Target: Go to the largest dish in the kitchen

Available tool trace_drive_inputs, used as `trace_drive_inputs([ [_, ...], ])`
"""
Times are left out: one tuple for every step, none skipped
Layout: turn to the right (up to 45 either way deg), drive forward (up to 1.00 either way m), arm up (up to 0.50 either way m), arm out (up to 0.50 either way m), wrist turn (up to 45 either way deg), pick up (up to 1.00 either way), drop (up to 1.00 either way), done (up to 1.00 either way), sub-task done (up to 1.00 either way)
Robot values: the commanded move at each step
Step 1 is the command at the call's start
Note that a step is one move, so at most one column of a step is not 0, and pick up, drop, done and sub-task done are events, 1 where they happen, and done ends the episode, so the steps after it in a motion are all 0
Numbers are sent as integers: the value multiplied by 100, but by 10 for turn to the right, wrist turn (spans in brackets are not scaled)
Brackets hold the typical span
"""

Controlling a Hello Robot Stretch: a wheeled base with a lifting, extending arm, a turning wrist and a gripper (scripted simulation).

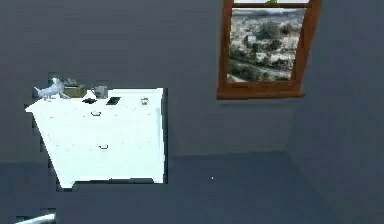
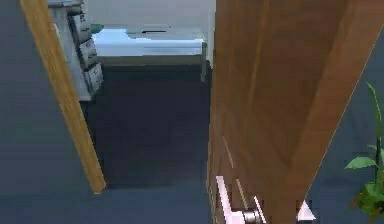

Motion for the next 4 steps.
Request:
trace_drive_inputs([
  [420,0,0,0,0,0,0,0,0],
  [0,25,0,0,0,0,0,0,0],
  [420,0,0,0,0,0,0,0,0],
  [0,100,0,0,0,0,0,0,0],
])
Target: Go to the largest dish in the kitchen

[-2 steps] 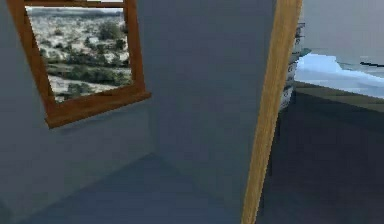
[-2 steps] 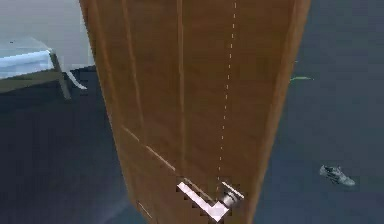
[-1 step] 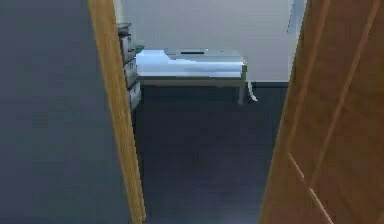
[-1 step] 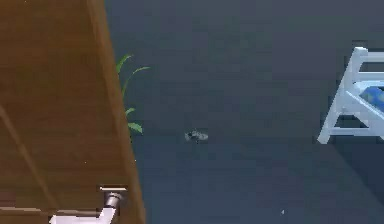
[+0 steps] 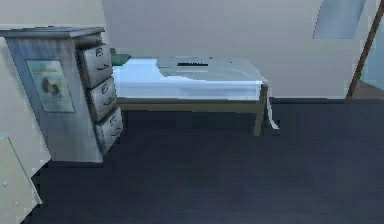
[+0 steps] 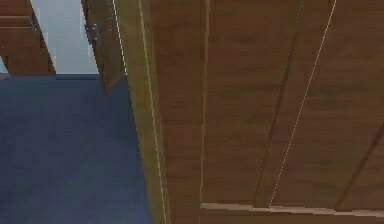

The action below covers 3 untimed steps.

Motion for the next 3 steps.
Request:
trace_drive_inputs([
  [90,0,0,0,0,0,0,0,0],
  [0,20,0,0,0,0,0,0,0],
  [450,0,0,0,0,0,0,0,0],
])
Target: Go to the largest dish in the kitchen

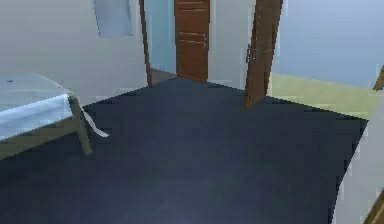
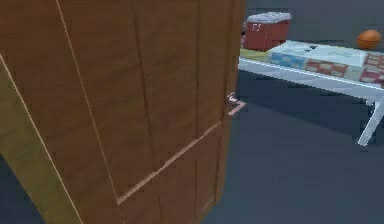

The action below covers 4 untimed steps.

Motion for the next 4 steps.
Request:
trace_drive_inputs([
  [0,35,0,0,0,0,0,0,0],
  [90,0,0,0,0,0,0,0,0],
  [0,65,0,0,0,0,0,0,0],
  [360,0,0,0,0,0,0,0,0],
])
